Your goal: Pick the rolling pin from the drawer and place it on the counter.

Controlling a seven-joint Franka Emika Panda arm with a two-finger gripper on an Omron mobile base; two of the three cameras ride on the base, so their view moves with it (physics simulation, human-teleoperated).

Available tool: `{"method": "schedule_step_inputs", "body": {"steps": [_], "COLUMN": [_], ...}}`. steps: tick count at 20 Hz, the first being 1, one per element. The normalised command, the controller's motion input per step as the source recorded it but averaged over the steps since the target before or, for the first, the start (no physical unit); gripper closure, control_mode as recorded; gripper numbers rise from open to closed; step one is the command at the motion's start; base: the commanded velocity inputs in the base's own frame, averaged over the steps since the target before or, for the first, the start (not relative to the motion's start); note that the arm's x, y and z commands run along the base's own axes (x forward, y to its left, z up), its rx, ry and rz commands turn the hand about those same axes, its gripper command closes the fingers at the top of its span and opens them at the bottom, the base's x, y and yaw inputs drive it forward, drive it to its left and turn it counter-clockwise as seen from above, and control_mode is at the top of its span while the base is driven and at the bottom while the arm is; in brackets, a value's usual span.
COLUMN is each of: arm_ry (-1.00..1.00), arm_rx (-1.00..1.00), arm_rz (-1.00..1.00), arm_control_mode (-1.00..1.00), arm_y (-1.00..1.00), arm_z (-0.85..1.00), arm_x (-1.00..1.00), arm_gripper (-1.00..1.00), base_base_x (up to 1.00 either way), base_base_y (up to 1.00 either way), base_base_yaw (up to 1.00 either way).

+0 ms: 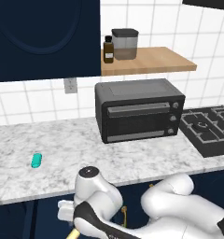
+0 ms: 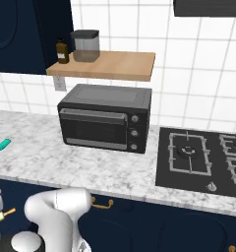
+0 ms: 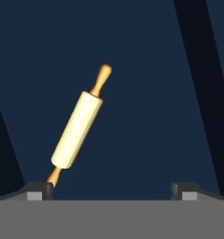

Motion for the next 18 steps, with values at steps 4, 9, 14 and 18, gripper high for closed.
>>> {"method": "schedule_step_inputs", "body": {"steps": [4,9,14,18], "arm_ry": [0.01,0.00,0.00,0.00], "arm_rx": [-0.02,0.00,0.00,-0.01], "arm_rz": [0.00,0.00,0.00,0.00], "arm_control_mode": [-1.00,-1.00,-1.00,-1.00], "arm_y": [0.47,0.00,0.09,0.23], "arm_z": [-0.64,-0.45,-0.41,-0.51], "arm_x": [0.04,0.03,0.04,0.00], "arm_gripper": [-1.00,-1.00,-1.00,-1.00], "base_base_x": [0.00,0.00,0.00,0.00], "base_base_y": [0.00,0.00,0.00,0.00], "base_base_yaw": [0.00,0.00,0.00,0.00]}}
